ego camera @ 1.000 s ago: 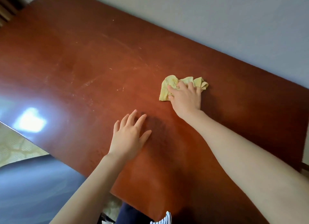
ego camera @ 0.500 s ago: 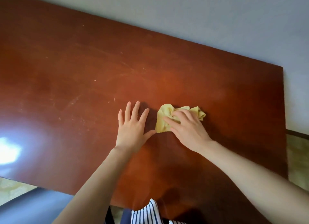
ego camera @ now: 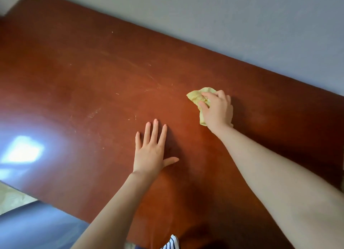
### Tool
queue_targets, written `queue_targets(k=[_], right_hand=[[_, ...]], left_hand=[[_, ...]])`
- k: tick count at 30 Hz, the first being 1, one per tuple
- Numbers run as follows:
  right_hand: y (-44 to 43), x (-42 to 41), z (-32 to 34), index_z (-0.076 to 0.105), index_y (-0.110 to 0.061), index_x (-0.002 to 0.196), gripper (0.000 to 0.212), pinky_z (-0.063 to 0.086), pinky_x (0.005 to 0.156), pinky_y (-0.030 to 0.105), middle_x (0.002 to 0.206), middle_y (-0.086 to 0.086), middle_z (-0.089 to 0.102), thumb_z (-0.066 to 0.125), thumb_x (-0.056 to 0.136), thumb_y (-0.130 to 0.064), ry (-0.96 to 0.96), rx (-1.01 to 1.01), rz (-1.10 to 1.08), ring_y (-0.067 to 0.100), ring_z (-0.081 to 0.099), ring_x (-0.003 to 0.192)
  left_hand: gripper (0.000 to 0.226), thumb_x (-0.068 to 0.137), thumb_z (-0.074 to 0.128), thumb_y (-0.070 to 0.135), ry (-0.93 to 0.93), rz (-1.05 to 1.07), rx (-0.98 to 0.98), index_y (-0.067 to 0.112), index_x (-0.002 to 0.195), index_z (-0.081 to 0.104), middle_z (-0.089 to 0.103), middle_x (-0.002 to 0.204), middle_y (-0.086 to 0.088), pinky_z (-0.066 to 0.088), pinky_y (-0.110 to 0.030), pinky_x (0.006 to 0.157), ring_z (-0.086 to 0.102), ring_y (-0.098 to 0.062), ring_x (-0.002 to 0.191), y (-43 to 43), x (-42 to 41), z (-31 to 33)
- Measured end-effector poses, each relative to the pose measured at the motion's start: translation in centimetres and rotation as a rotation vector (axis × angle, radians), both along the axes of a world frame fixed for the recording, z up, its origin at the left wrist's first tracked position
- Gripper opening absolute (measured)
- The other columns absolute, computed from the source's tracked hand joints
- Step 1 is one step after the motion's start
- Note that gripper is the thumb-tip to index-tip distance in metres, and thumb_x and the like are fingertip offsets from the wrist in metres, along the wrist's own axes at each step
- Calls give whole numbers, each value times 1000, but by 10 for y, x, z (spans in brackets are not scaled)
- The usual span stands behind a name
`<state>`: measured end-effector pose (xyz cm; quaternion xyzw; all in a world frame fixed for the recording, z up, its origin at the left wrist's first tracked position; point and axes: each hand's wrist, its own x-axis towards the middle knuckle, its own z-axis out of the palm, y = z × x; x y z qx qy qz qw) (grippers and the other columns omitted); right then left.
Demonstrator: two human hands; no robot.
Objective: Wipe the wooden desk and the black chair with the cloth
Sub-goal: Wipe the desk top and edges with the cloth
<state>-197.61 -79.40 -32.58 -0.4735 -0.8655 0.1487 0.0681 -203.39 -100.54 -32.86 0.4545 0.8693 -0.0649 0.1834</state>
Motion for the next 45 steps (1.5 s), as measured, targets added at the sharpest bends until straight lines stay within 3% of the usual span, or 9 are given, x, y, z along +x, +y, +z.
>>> queue_targets(k=[3, 9, 15, 20, 26, 30, 35, 38, 45], right_hand=[[-8, -2, -8, 60, -27, 126, 34, 33, 78, 31, 121, 0, 55, 55, 93, -34, 25, 36, -18, 22, 44, 104], [-42, 57, -11, 58, -31, 128, 41, 41, 74, 34, 112, -5, 60, 61, 87, -34, 130, 12, 513, 20, 42, 88], [-67, 129, -15, 69, -28, 114, 39, 42, 67, 30, 96, -8, 65, 77, 76, -25, 229, -43, 710, 15, 46, 80], [-64, 165, -20, 71, -23, 111, 37, 44, 69, 29, 97, -8, 66, 78, 75, -18, 298, -32, 654, 12, 47, 83], [-12, 162, -18, 71, -13, 108, 39, 48, 66, 40, 94, 6, 66, 80, 71, -3, 330, 93, 234, 28, 51, 76], [40, 131, -14, 69, -12, 112, 33, 38, 80, 38, 97, 9, 64, 73, 79, -6, 297, 81, 20, 35, 53, 85], [88, 69, -15, 62, -21, 123, 35, 36, 87, 37, 114, 5, 60, 63, 89, -19, 208, 65, -191, 29, 44, 99], [90, 38, -17, 59, -25, 127, 35, 36, 87, 39, 122, 1, 56, 58, 92, -24, 164, 46, -115, 29, 42, 103], [43, 57, -15, 59, -23, 128, 38, 41, 78, 38, 121, 1, 61, 60, 90, -21, 139, 113, 420, 28, 46, 90]], left_hand=[[105, 80, 41, 73, -21, 17, -19, 19, 150, -15, -20, 157, -9, 3, -50, 116, -16, -31, 145, 4, 0, 1], [104, 79, 43, 72, -36, 34, -40, 21, 150, -13, -20, 157, -8, 5, -48, 116, -16, -30, 145, 6, 1, 2], [107, 77, 52, 70, -48, 60, -32, 21, 151, -8, -17, 158, -7, 8, -48, 116, -12, -28, 146, 6, 2, 5], [120, 61, 56, 82, -3, 131, 47, 16, 150, 10, 4, 156, -13, 10, -50, 115, 2, -34, 145, 24, 2, 11], [141, 54, 52, 87, -19, 155, 11, 7, 148, -15, -25, 153, -21, 6, -55, 114, -17, -39, 143, 66, 1, 4], [149, 50, 54, 88, -36, 123, -123, 1, 145, -20, -23, 152, -26, 7, -55, 114, -17, -41, 142, 88, -5, -1], [153, 47, 54, 89, -17, 108, -177, -4, 143, -22, -19, 152, -30, 10, -55, 114, -13, -45, 142, 95, -6, -3], [153, 47, 53, 89, -8, 105, -186, -4, 143, -22, -19, 152, -30, 10, -55, 114, -12, -45, 142, 96, -6, -4], [152, 47, 52, 89, -17, 102, -181, -2, 143, -22, -21, 152, -28, 9, -55, 114, -14, -44, 142, 95, -8, -4]])
